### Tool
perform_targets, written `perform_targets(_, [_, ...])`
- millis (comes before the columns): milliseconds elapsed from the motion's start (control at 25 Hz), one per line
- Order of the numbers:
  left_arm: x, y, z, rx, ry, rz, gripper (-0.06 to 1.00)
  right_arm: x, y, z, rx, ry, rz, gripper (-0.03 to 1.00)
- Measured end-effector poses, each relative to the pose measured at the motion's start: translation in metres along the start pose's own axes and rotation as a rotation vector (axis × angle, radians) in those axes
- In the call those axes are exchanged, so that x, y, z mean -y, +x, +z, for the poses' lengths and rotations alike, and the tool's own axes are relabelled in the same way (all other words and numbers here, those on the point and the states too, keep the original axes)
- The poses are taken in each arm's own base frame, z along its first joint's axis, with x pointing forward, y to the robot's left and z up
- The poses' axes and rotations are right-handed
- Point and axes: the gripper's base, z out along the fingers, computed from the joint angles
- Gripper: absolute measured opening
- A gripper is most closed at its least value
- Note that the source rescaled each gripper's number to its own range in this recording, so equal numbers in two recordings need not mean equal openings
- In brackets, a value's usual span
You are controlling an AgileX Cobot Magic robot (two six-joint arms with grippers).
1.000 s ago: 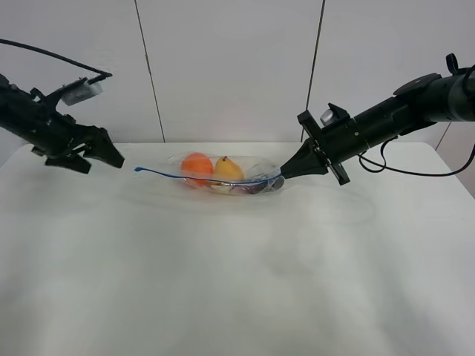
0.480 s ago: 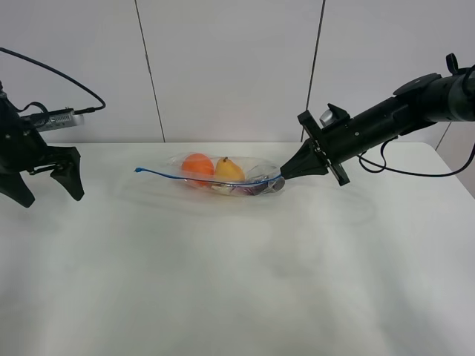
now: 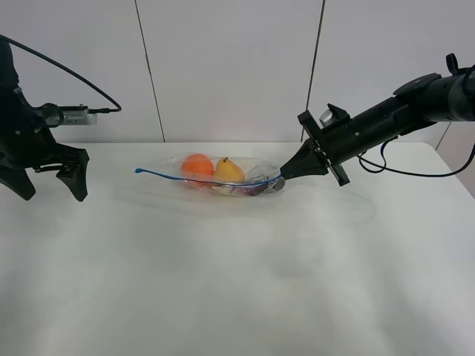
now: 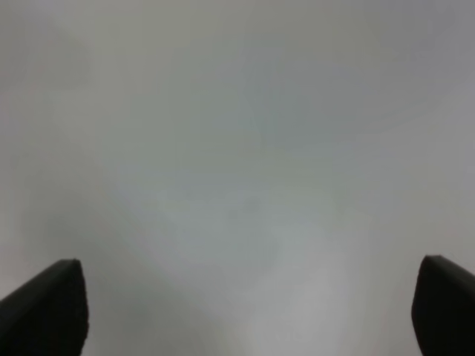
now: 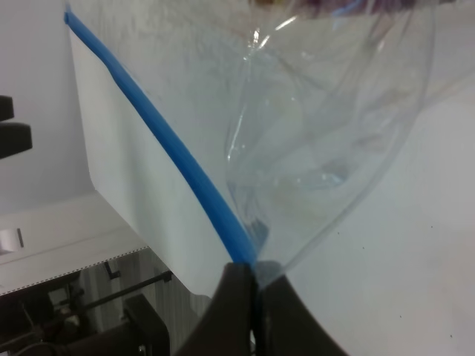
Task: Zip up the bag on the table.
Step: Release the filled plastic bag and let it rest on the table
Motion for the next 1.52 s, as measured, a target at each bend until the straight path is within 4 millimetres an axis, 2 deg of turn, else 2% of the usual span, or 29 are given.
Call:
perform_targets(120, [0.003, 0.021, -0.013, 0.018, -0.002, 0.001, 1.0, 0.0, 0.0, 0.0, 0.0, 0.0, 0.0, 0.0])
perform_targets(200, [0.004, 0.044, -0.021, 0.022, -0.012, 0.005, 1.0, 0.0, 0.0, 0.0, 0.0, 0.0, 0.0, 0.0])
perform_targets(360, [0.009, 0.103, -0.043, 0.077, -0.03, 0.012, 1.0, 0.0, 0.0, 0.0, 0.0, 0.0, 0.0, 0.0])
perform_targets(560, [0.017, 0.176, -0.069, 0.238, -0.044, 0.022, 1.0, 0.0, 0.0, 0.0, 0.0, 0.0, 0.0, 0.0])
perform_targets(720, [0.023, 0.227, -0.08, 0.387, -0.049, 0.03, 1.0, 0.0, 0.0, 0.0, 0.0, 0.0, 0.0, 0.0])
perform_targets(880, [0.026, 0.268, -0.073, 0.497, -0.053, 0.027, 1.0, 0.0, 0.0, 0.0, 0.0, 0.0, 0.0, 0.0])
perform_targets(1040, [0.027, 0.29, -0.051, 0.541, -0.028, -0.015, 1.0, 0.0, 0.0, 0.0, 0.0, 0.0, 0.0, 0.0])
perform_targets(1320, [0.029, 0.302, -0.057, 0.653, -0.028, -0.012, 1.0, 0.0, 0.0, 0.0, 0.0, 0.0, 0.0, 0.0])
perform_targets(1520, [0.033, 0.317, -0.061, 0.741, -0.001, 0.059, 1.0, 0.0, 0.0, 0.0, 0.0, 0.0, 0.0, 0.0])
